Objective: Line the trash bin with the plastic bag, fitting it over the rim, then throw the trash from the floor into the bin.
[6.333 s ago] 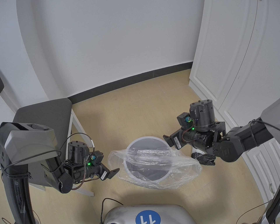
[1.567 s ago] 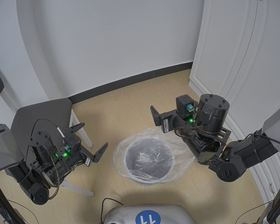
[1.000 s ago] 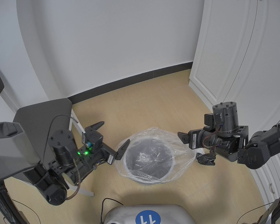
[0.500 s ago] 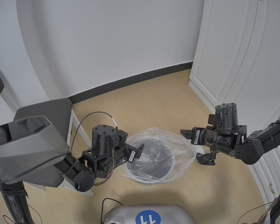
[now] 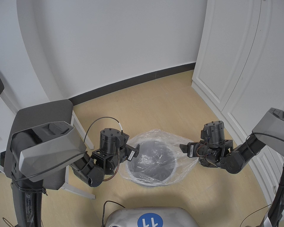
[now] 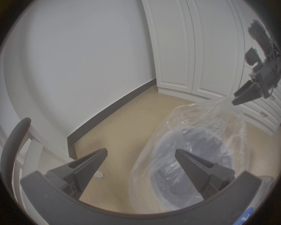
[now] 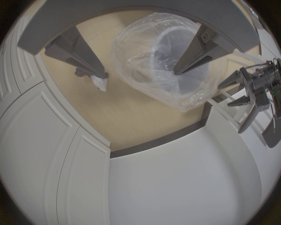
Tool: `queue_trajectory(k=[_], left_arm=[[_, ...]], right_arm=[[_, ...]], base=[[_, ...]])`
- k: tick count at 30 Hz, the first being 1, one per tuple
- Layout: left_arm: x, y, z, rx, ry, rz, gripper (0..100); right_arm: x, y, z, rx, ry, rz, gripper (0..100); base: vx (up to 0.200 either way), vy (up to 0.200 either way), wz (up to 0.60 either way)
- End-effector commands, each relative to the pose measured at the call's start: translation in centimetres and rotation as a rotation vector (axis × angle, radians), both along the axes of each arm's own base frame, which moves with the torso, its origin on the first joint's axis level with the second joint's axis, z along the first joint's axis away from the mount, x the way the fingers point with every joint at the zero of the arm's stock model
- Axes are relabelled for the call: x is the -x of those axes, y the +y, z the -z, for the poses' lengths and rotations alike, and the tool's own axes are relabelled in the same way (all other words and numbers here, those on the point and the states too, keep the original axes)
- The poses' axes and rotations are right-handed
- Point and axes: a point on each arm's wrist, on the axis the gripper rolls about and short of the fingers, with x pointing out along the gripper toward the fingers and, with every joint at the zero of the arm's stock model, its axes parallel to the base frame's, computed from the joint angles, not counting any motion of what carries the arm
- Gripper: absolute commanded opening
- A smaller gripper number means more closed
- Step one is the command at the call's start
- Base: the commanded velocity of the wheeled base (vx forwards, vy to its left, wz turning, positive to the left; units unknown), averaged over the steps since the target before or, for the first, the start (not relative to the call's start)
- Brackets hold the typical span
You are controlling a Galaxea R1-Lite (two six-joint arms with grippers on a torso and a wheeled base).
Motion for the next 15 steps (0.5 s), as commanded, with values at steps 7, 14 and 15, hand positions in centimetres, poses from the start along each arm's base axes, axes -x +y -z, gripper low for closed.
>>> queue_trajectory(k=[7, 14, 15], left_arm=[[-3.0, 1.2, 3.0, -0.023, 0.014, -0.059, 100], [-3.9, 1.1, 4.1, -0.027, 0.014, -0.080, 100], [-4.2, 1.0, 4.2, -0.031, 0.005, -0.099, 100]], right_arm=[[-2.9, -0.5, 3.9, 0.018, 0.052, 0.052, 100], [-3.9, 0.2, 3.8, -0.042, 0.027, 0.083, 100], [-4.0, 0.3, 3.6, -0.054, 0.020, 0.089, 100]], base=[[0.000, 0.000, 0.00], [0.000, 0.000, 0.00], [0.000, 0.000, 0.00]])
